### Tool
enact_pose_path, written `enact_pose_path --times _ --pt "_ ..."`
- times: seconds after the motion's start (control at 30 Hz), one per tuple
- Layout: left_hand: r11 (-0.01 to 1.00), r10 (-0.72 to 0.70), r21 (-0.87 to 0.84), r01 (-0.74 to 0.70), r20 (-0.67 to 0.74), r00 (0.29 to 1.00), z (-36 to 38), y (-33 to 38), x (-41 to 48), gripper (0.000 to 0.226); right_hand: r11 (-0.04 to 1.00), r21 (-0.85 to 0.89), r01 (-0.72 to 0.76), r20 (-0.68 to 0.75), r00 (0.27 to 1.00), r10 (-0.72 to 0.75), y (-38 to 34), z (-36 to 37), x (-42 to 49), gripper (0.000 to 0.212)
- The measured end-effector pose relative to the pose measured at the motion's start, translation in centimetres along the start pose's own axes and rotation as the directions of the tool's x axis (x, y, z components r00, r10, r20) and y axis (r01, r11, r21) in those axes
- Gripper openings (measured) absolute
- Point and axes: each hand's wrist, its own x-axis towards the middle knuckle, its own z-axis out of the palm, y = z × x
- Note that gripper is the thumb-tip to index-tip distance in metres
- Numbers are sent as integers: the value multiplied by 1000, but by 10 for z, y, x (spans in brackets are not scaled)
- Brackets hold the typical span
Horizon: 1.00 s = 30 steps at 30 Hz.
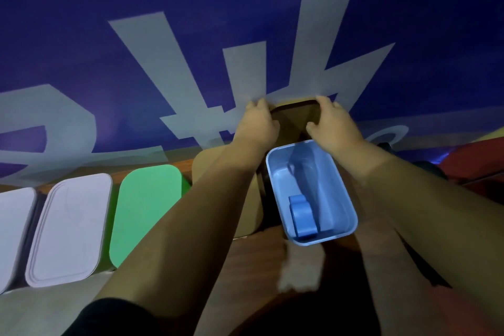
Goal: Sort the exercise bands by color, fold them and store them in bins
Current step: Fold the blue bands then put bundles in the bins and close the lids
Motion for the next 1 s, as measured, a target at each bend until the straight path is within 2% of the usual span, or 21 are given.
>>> enact_pose_path --times 0.07,0.2,0.27,0.3,0.4,0.47,0.6,0.7,0.8,0.87,0.93,1.0 --pt "1000 -17 2 17 -5 1000 8 3 -1 34 999 -33 24 21 1000 -23 3 -3 4 57" --pt "997 -63 39 62 26 998 19 2 -7 29 992 -99 83 -42 995 -88 8 -10 4 30" --pt "996 -66 70 61 69 995 21 4 -10 28 990 -88 111 -26 993 -114 10 -13 3 22" --pt "996 -64 67 58 86 994 21 5 -13 27 988 -82 129 6 992 -129 11 -15 2 22" --pt "1000 -16 23 14 76 997 20 7 -27 23 971 -87 224 122 969 -213 16 -21 -5 48" --pt "999 32 1 -32 12 999 18 9 -40 23 964 -83 251 142 961 -238 18 -28 -15 44" --pt "987 146 -56 -153 -115 983 15 13 -82 30 957 -19 290 59 956 -289 26 -38 -46 38" --pt "971 236 7 -237 -103 966 24 6 -127 43 953 42 301 79 949 -304 39 -37 -87 43" --pt "987 150 -56 -149 5 989 46 -5 -167 52 961 64 271 185 943 -278 62 -26 -132 59" --pt "990 135 -40 -133 51 989 67 -10 -187 51 973 71 219 248 941 -229 79 -15 -156 66" --pt "992 110 -64 -106 68 992 86 -12 -201 39 982 89 165 286 941 -183 90 -4 -172 63" --pt "994 59 -91 -53 64 996 98 -11 -209 29 985 72 157 297 939 -171 90 5 -182 50"
